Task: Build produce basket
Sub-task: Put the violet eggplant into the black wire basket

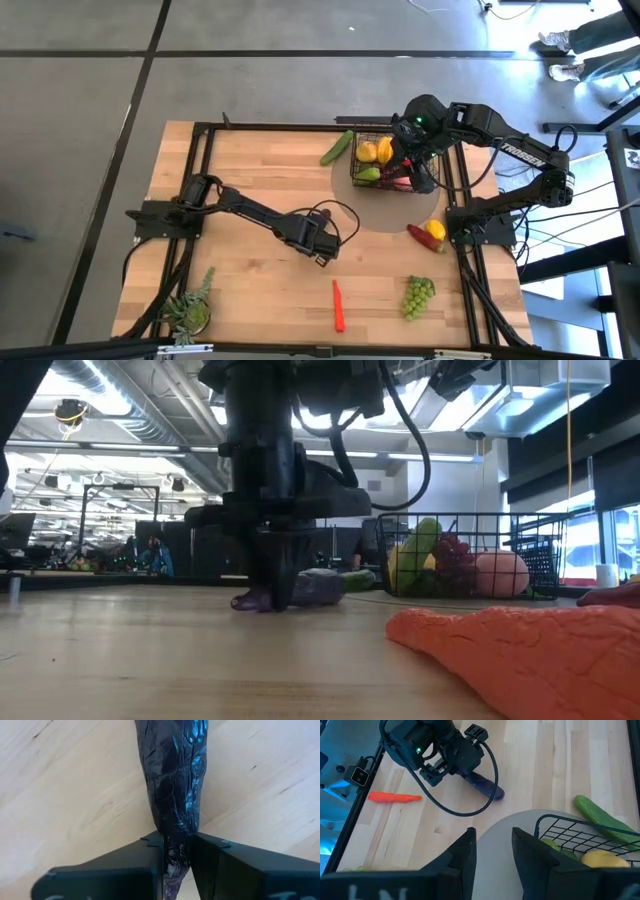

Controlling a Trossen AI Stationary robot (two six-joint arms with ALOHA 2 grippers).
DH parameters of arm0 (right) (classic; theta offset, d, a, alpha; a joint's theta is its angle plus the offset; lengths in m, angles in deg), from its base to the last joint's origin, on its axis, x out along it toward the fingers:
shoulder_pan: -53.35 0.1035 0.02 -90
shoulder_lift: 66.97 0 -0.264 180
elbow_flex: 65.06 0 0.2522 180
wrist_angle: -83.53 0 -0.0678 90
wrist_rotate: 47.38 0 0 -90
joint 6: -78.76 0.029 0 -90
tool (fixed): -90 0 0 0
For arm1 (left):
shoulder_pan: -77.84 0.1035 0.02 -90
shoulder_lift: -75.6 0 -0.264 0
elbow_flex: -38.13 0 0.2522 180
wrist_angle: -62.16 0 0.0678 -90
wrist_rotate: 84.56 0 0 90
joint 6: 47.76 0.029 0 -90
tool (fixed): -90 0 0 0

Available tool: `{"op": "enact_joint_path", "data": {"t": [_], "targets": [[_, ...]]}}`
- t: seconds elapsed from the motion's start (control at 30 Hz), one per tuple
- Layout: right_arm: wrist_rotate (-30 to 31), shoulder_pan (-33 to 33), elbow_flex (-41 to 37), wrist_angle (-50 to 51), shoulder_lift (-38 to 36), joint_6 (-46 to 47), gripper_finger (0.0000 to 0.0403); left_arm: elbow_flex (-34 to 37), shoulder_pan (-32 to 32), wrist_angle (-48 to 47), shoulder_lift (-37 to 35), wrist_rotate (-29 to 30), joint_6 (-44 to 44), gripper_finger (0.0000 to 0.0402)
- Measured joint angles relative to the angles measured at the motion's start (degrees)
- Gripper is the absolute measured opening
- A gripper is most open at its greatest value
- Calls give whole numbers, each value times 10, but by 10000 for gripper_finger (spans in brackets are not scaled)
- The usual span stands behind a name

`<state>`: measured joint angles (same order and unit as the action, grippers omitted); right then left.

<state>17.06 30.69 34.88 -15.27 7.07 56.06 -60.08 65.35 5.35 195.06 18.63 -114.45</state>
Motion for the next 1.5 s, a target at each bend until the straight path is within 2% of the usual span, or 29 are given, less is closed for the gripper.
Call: {"op": "enact_joint_path", "data": {"t": [0.33, 0.5, 0.63, 0.77, 0.9, 1.03, 1.17, 1.4, 1.5], "targets": [[18, 0, 0, -6, -32, -1, 119, 1, 25, -28, -61, 10, 100, 39], [63, 0, 0, -16, -64, 2, 119, 1, 46, -26, -106, 45, 150, 39], [64, 0, 0, -34, -79, 5, 120, 0, 68, -22, -147, 71, 188, 39], [64, 0, 0, -51, -83, 5, 119, 0, 94, 29, -184, 113, 271, 39], [65, 0, 0, -65, -82, 6, 119, 0, 127, 152, -191, 138, 391, 39], [65, 0, 0, -73, -82, 6, 119, -2, 172, 291, -176, 110, 494, 39], [66, 0, 0, -71, -82, 6, 119, -1, 220, 364, -148, 26, 536, 39], [124, 0, 0, -68, -82, 6, 119, 0, 270, 384, -133, -45, 579, 39], [148, 0, 0, -68, -82, 6, 119, 0, 288, 410, -132, -103, 590, 39]]}}
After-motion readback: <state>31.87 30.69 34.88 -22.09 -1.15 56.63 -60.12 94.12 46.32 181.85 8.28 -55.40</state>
